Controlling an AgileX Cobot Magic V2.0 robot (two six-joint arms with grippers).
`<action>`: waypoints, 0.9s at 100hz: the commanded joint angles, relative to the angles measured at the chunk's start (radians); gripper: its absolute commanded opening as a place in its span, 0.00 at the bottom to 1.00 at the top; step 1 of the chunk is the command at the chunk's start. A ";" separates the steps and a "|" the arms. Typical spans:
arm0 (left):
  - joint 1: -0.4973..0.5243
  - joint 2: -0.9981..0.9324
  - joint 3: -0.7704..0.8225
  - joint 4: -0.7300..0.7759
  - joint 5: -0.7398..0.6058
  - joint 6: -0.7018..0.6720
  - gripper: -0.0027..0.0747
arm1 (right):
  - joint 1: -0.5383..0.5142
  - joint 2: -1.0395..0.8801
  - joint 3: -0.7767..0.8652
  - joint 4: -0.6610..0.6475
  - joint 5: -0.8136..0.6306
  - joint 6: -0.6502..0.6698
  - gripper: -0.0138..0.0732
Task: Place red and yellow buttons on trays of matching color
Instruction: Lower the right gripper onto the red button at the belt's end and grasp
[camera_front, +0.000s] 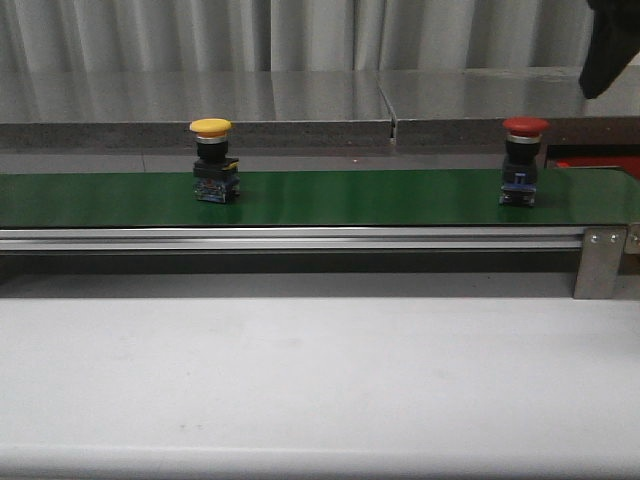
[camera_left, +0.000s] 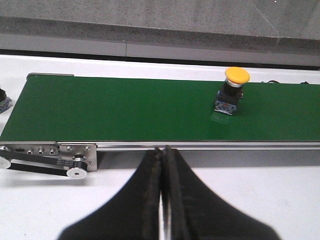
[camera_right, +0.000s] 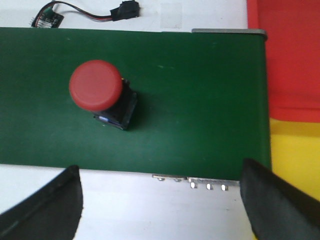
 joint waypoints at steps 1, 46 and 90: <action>-0.005 -0.001 -0.029 -0.021 -0.077 0.001 0.01 | -0.002 0.030 -0.087 0.046 -0.020 -0.048 0.89; -0.005 -0.001 -0.029 -0.021 -0.077 0.001 0.01 | -0.004 0.320 -0.347 0.052 0.019 -0.083 0.89; -0.005 -0.001 -0.029 -0.021 -0.077 0.001 0.01 | -0.029 0.411 -0.510 0.015 0.213 -0.076 0.32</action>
